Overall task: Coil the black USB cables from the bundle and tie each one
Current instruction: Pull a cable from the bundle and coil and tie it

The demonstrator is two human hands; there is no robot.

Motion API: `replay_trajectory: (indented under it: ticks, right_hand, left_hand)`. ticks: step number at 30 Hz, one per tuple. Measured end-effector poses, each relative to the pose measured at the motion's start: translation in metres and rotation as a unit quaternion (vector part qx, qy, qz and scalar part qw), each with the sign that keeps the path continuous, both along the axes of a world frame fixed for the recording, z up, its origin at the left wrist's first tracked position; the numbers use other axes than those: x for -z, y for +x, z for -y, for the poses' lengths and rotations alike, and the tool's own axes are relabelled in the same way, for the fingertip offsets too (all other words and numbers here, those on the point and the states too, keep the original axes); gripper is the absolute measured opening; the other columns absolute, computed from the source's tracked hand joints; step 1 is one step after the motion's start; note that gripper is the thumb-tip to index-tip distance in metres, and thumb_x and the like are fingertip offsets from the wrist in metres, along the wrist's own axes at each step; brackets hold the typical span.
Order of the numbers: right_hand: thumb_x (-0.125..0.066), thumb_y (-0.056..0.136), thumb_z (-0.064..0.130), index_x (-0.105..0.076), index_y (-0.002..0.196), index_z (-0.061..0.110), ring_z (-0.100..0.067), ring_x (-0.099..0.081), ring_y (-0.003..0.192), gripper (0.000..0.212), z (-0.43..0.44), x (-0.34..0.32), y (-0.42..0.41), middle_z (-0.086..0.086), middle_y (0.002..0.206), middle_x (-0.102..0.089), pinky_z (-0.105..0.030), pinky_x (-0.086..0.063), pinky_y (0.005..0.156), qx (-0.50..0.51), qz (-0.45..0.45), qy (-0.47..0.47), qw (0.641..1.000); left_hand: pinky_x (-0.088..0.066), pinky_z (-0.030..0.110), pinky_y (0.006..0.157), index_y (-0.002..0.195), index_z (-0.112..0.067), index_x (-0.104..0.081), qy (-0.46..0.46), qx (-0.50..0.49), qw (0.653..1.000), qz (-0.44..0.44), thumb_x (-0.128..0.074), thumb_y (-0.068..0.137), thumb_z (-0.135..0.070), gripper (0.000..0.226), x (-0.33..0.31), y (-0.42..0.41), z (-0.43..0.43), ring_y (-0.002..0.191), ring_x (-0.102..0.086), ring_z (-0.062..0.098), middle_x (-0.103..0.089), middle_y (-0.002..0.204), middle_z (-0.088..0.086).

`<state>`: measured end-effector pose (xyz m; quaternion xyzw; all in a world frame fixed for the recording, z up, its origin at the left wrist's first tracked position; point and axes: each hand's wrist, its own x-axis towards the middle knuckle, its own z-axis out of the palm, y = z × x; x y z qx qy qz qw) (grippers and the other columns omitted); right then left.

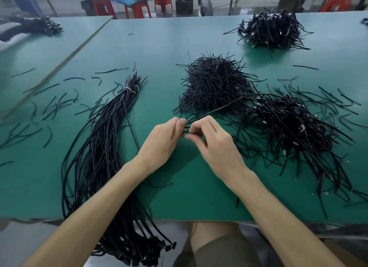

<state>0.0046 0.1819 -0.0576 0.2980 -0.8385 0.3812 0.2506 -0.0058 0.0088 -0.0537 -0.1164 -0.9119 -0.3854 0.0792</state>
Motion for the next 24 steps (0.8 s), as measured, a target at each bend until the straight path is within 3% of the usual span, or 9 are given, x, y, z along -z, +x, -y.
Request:
replay_trajectory:
  ticks: [4, 6, 12, 16, 18, 21, 24]
  right_hand:
    - [-0.067, 0.098, 0.022, -0.063, 0.094, 0.005, -0.013, -0.055, 0.072, 0.018, 0.0, 0.0, 0.002, 0.002, 0.087, -0.061, -0.033, -0.051, 0.068, -0.001, 0.043, -0.018, 0.999]
    - [-0.066, 0.098, 0.028, -0.064, 0.093, 0.007, -0.012, -0.054, 0.069, 0.021, 0.0, -0.001, 0.003, 0.005, 0.082, -0.062, -0.034, -0.051, 0.067, -0.004, 0.067, -0.021, 0.998]
    - [-0.048, 0.107, 0.035, -0.058, 0.071, 0.008, -0.022, -0.058, 0.053, 0.046, -0.006, -0.003, -0.001, 0.002, 0.06, -0.058, -0.047, -0.049, 0.056, 0.033, 0.107, -0.105, 0.988]
    - [-0.048, 0.104, 0.048, -0.065, 0.085, 0.017, -0.016, -0.065, 0.058, 0.04, -0.008, -0.003, -0.006, 0.004, 0.067, -0.066, -0.037, -0.054, 0.058, 0.034, 0.163, -0.165, 0.972]
    - [-0.052, 0.102, 0.048, -0.066, 0.096, 0.02, -0.013, -0.068, 0.064, 0.031, -0.007, -0.003, -0.009, 0.005, 0.076, -0.069, -0.028, -0.055, 0.062, 0.013, 0.187, -0.175, 0.967]
    - [-0.06, 0.101, 0.041, -0.063, 0.101, 0.022, -0.011, -0.069, 0.069, 0.019, -0.007, 0.0, -0.013, 0.005, 0.085, -0.071, -0.025, -0.055, 0.067, 0.001, 0.212, -0.159, 0.964]
    - [-0.068, 0.091, 0.048, -0.064, 0.103, 0.017, -0.013, -0.068, 0.068, 0.033, -0.007, 0.001, -0.013, 0.002, 0.087, -0.071, -0.027, -0.055, 0.069, -0.034, 0.261, -0.145, 0.954]
  left_hand:
    - [-0.031, 0.021, 0.052, 0.07, -0.019, -0.033, 0.221, -0.028, 0.973, 0.062, -0.034, 0.112, -0.033, 0.044, -0.006, -0.004, 0.001, 0.052, -0.031, 0.007, -0.038, 0.054, -0.015]
    - [-0.025, 0.019, 0.047, 0.073, -0.018, -0.032, 0.279, -0.01, 0.957, 0.081, -0.033, 0.112, -0.034, 0.042, -0.009, -0.004, 0.002, 0.051, -0.024, 0.008, -0.03, 0.057, -0.014]
    - [-0.022, 0.019, 0.046, 0.079, 0.002, -0.04, 0.298, -0.005, 0.951, 0.078, -0.032, 0.112, -0.035, 0.05, -0.011, -0.004, 0.005, 0.052, -0.02, 0.01, -0.025, 0.061, -0.011]
    - [-0.031, 0.014, 0.05, 0.072, -0.014, -0.039, 0.242, 0.011, 0.968, 0.061, -0.035, 0.112, -0.032, 0.044, -0.009, -0.004, 0.005, 0.051, -0.032, 0.002, -0.04, 0.057, -0.017]
    - [-0.034, 0.014, 0.055, 0.073, -0.021, -0.043, 0.181, 0.026, 0.982, 0.056, -0.036, 0.112, -0.031, 0.041, -0.005, -0.002, 0.002, 0.054, -0.039, 0.001, -0.047, 0.059, -0.02]
    - [-0.035, 0.015, 0.057, 0.074, -0.026, -0.044, 0.152, 0.038, 0.987, 0.048, -0.036, 0.112, -0.031, 0.039, -0.003, -0.002, 0.002, 0.056, -0.042, 0.001, -0.049, 0.061, -0.023]
    - [-0.034, 0.019, 0.057, 0.074, -0.027, -0.043, 0.14, 0.04, 0.989, 0.034, -0.036, 0.111, -0.035, 0.039, -0.002, -0.002, 0.003, 0.057, -0.04, 0.002, -0.048, 0.061, -0.022]
